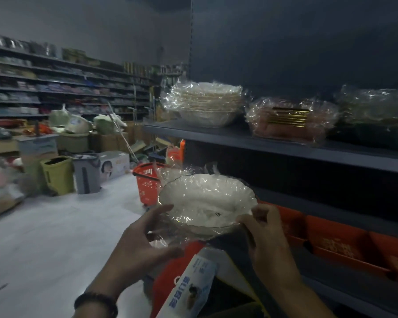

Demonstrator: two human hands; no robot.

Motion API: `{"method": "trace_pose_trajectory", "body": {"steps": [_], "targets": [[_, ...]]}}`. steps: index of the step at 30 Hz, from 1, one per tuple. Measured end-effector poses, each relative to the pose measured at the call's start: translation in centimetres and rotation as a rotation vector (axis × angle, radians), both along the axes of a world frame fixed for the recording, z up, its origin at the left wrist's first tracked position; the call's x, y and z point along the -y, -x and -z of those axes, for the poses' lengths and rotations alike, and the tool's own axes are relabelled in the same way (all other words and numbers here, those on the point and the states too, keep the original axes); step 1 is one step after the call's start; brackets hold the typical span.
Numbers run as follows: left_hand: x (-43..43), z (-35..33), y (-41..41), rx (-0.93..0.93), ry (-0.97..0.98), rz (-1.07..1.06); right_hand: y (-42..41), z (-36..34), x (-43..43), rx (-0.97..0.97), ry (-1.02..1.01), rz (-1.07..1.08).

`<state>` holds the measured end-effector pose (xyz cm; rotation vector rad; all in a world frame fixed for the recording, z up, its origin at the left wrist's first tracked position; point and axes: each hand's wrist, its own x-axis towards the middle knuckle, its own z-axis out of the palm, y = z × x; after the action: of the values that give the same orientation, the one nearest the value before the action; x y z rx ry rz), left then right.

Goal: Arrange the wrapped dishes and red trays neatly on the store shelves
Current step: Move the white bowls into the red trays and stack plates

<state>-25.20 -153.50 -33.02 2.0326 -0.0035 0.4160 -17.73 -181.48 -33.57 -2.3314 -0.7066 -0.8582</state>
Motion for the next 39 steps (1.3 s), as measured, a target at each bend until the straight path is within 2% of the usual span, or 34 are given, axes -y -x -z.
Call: {"method": "trace_pose_trajectory", "body": {"steps": [3, 7, 11, 19, 22, 26, 32, 39], "targets": [[-1.6, -0.5, 2.9, 0.046, -0.077, -0.001, 1.5, -1.0, -0.7, 0.023, -0.095, -0.089], [-1.5, -2.5, 5.2, 0.290, -0.102, -0.232, 2.6, -2.4, -2.9, 0.137, -0.080, -0.152], [-2.0, -5.1, 6.6, 0.382, -0.055, -0.334, 3.5, -5.2, -4.8, 0.180, -0.165, -0.208], [-2.3, -13.5, 6.3, 0.548, 0.036, -0.296, 3.6, -13.6, -6.1, 0.223, -0.371, -0.218], [-2.5, -16.7, 4.7, 0.597, 0.016, -0.282, 2.9, -17.1, -6.0, 0.254, -0.373, -0.225], [-2.5, -21.0, 1.6, 0.638, 0.028, -0.214, 0.6, -21.5, -5.4, 0.290, -0.279, -0.211], [-2.9, -26.3, -5.0, 0.643, 0.037, -0.138, -4.6, -26.9, -5.0, 0.254, -0.161, -0.181], [-4.8, -28.4, -15.1, 0.604, 0.080, -0.076, -11.4, -30.5, -6.5, 0.214, -0.200, -0.112]]}}
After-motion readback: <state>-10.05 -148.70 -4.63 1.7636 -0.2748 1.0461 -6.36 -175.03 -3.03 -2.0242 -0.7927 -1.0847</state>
